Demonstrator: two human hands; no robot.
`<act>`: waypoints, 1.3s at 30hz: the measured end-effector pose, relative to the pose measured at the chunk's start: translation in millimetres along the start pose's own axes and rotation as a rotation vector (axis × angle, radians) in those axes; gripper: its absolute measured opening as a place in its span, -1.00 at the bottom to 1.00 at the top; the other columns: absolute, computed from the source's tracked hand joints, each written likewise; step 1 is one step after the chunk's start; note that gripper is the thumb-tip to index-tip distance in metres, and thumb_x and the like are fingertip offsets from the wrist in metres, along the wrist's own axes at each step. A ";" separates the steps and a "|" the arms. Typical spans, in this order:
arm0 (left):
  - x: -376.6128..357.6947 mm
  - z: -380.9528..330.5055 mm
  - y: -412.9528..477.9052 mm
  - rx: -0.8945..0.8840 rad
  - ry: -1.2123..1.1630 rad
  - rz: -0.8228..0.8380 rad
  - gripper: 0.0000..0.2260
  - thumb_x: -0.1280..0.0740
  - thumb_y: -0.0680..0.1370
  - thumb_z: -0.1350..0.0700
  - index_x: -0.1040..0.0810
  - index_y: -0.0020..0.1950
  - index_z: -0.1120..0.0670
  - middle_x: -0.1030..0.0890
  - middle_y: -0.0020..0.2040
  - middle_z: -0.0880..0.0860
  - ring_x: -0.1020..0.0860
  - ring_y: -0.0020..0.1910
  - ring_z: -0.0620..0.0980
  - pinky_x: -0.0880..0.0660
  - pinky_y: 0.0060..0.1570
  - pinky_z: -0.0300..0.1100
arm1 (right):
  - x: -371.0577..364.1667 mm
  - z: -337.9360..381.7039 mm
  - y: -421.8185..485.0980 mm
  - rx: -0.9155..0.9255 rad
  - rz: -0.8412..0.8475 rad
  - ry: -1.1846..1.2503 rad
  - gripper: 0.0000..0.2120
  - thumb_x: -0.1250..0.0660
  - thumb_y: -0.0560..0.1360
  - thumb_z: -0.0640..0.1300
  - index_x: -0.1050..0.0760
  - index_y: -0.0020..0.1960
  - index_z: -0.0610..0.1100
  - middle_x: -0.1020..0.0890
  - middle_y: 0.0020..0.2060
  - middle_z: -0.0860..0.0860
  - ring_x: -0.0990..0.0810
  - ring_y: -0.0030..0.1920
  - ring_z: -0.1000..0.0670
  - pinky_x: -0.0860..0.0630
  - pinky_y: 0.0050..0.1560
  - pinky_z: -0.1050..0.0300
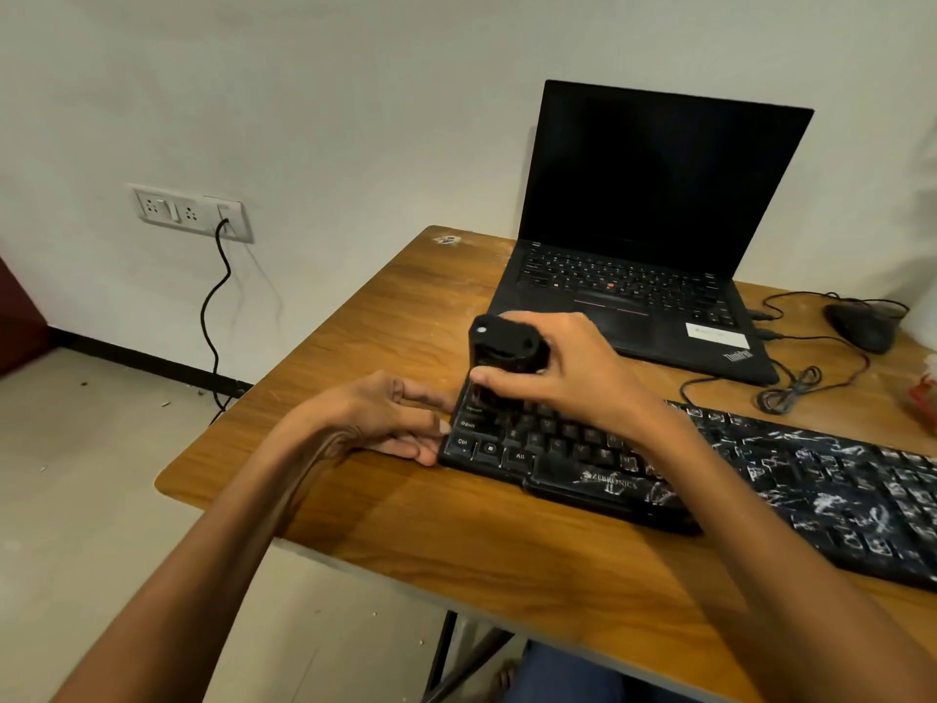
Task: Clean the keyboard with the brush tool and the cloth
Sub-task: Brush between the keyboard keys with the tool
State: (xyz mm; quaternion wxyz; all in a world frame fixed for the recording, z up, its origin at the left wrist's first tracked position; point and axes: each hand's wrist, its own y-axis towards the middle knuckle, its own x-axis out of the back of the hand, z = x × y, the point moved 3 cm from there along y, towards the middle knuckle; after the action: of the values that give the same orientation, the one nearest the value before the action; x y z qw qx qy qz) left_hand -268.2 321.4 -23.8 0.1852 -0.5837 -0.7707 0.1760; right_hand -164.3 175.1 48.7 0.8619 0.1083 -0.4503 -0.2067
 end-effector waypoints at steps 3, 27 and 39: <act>1.8 0.3 1.5 -0.009 0.001 0.032 -0.74 -0.33 0.45 0.30 -0.56 0.09 0.06 -0.66 -0.22 0.21 -0.64 -0.36 -0.02 -0.57 -0.41 -0.32 | -10.2 2.3 -5.8 -0.006 0.094 0.161 -0.73 -0.43 0.35 0.06 -0.49 -0.19 -0.13 -0.57 -0.34 -0.05 -0.51 -0.35 0.01 -0.40 -0.38 0.18; -3.6 -3.3 -4.1 -0.033 0.037 0.000 -0.84 -0.34 0.45 0.31 -0.59 -0.05 0.10 -0.66 -0.31 0.16 -0.63 -0.42 -0.06 -0.54 -0.46 -0.37 | -11.4 9.6 -7.0 -0.096 0.319 0.149 -0.84 -0.44 0.38 -0.06 -0.45 -0.25 0.05 -0.54 -0.42 0.18 -0.49 -0.42 0.28 -0.34 -0.43 0.47; -4.8 -18.0 -4.4 -0.035 0.155 0.037 -0.73 -0.38 0.43 0.21 -0.54 0.12 0.16 -0.65 -0.22 0.20 -0.62 -0.37 -0.03 -0.56 -0.41 -0.32 | 47.1 -27.2 -41.6 -0.183 0.151 0.284 -0.65 -0.42 0.26 0.13 -0.52 -0.20 -0.15 -0.59 -0.37 0.06 -0.57 -0.34 0.12 -0.46 -0.33 0.35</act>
State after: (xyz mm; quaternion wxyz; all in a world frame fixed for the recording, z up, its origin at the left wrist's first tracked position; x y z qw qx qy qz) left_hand -261.8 316.6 -6.3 0.2307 -0.6130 -0.7461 0.1202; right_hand -128.8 116.7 52.1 0.9362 0.0234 -0.3100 -0.1641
